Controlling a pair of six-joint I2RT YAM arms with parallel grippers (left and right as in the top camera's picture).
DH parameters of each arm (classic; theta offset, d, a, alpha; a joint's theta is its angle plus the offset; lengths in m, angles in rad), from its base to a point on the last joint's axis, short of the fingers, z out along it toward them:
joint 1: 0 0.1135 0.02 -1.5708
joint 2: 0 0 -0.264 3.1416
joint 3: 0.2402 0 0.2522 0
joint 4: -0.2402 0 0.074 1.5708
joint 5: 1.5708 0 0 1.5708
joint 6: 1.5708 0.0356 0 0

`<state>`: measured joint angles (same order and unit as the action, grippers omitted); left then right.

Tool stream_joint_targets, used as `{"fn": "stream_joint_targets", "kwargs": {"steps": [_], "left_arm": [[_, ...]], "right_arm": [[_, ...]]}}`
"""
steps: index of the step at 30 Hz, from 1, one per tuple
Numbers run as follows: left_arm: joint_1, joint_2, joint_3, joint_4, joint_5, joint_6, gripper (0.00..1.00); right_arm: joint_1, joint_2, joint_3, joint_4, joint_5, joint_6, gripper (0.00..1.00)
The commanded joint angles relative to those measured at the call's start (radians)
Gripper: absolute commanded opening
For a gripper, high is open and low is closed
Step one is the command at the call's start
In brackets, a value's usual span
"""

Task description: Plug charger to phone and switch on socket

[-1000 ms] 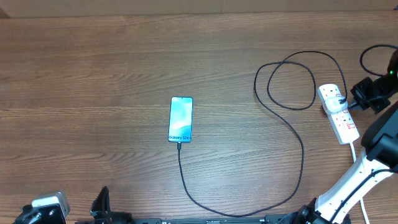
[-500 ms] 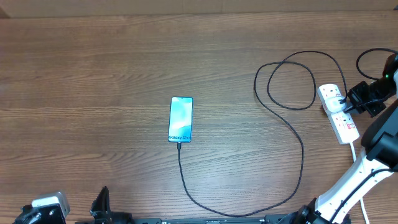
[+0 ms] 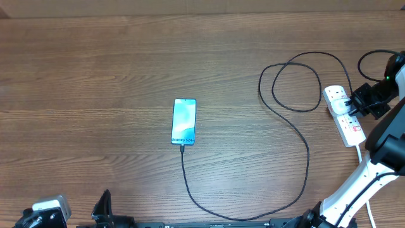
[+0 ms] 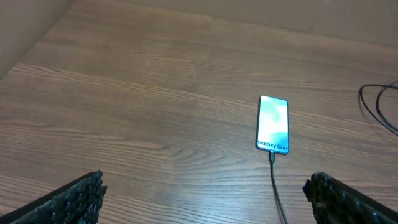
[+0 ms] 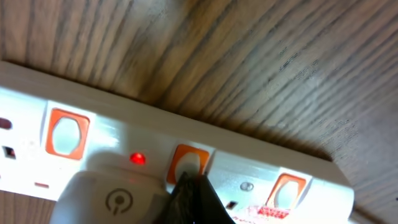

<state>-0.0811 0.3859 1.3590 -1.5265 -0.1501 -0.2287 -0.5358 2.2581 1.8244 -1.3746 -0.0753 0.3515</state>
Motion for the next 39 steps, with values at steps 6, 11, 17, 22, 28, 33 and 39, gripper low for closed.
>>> {"fn": "stream_joint_targets", "kwargs": {"steps": [6, 11, 17, 22, 28, 33, 39], "left_arm": [[0.003, -0.006, -0.003, 0.003, -0.019, 0.024, 1.0], [0.005, -0.025, -0.003, 0.001, -0.019, 0.024, 1.0], [0.04, -0.129, -0.003, 0.001, -0.026, 0.03, 0.99], [0.065, -0.246, -0.004, 0.002, -0.025, 0.026, 1.0], [0.082, -0.376, -0.001, 0.005, -0.033, 0.026, 1.0], [0.08, -0.38, -0.027, 0.01, -0.033, 0.023, 1.0], [0.08, -0.38, -0.032, 0.014, -0.033, 0.023, 1.0]], "right_arm": [[0.054, -0.208, 0.03, -0.039, -0.013, 0.045, 0.04], [0.054, -0.433, 0.03, -0.01, -0.012, 0.045, 0.04], [0.054, -0.751, 0.03, 0.123, -0.061, 0.076, 0.04], [0.054, -0.969, 0.03, 0.359, -0.132, 0.204, 0.04], [0.054, -1.149, 0.03, 0.688, -0.203, 0.254, 0.04], [0.066, -1.194, 0.03, 0.784, -0.204, 0.25, 0.05], [0.124, -1.244, 0.028, 0.665, -0.203, 0.092, 0.08]]}}
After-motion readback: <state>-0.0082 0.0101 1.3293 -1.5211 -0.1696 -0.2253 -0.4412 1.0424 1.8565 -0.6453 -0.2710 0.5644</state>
